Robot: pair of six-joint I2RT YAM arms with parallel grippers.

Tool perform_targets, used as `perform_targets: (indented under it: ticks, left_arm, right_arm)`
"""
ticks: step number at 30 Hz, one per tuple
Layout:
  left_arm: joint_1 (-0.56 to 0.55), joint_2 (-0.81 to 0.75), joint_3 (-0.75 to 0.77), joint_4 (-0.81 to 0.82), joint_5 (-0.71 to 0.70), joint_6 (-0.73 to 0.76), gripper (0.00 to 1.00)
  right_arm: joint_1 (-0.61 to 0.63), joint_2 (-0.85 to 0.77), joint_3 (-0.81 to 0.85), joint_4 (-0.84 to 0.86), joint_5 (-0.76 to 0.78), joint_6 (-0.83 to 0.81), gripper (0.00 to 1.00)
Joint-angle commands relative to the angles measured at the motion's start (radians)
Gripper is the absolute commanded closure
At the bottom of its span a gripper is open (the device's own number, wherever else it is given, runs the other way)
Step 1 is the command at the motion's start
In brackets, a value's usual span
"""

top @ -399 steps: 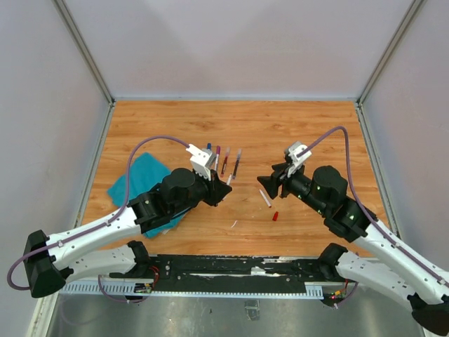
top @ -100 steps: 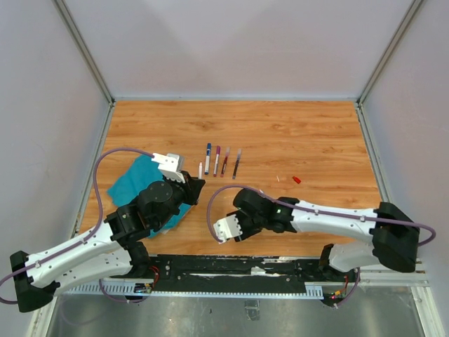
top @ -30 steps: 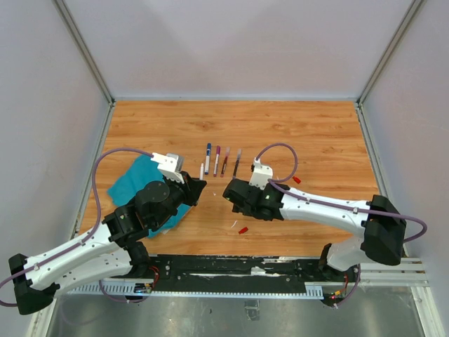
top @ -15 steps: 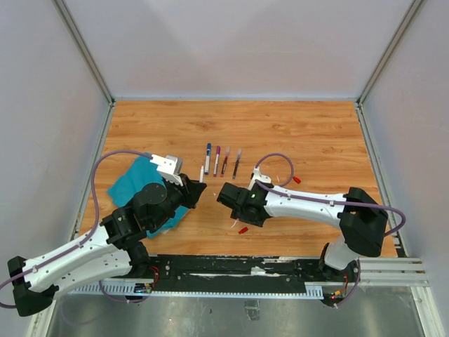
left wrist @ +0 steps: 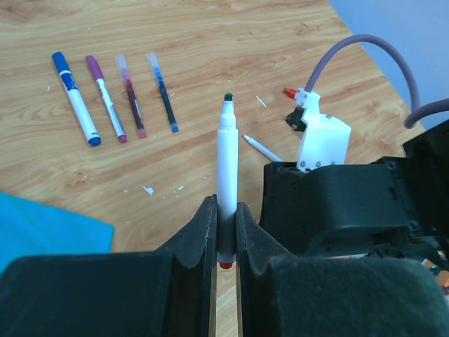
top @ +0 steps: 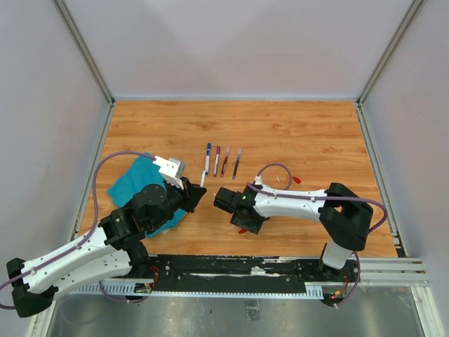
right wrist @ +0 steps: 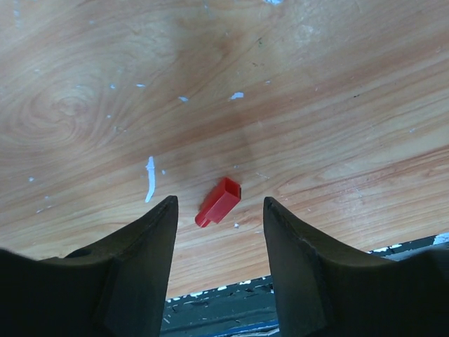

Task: Insert the pens into the pen caps
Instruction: Insert the pen cap onto the pen.

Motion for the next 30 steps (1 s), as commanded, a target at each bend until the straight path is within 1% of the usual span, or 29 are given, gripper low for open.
perform_targets:
  ticks: [1,5,22,24,28,30]
  left_arm:
    - [0.005,-0.012,-0.008,0.004,0.041,0.019,0.99]
    - [0.005,-0.013,-0.012,0.005,0.047,0.020,1.00]
    - [0.005,-0.001,-0.010,0.010,0.041,0.021,1.00]
    - [0.005,0.003,-0.011,0.014,0.040,0.019,0.99]
    - [0.005,0.020,-0.008,0.024,0.041,0.013,0.99]
    - [0.005,0.037,-0.001,0.025,0.049,0.016,1.00]
  right_arm:
    - [0.005,0.039,0.015,-0.054,-0.026,0.060,0.49]
    - [0.004,0.051,0.012,-0.053,-0.027,0.066,0.52]
    - [0.003,0.074,-0.021,0.005,-0.049,0.050,0.79]
    - [0.003,0.069,-0.023,0.005,-0.043,0.042,0.83]
    - [0.001,0.019,-0.038,0.004,0.014,0.019,0.97]
    - [0.002,-0.030,-0.048,0.008,0.064,-0.004,0.99]
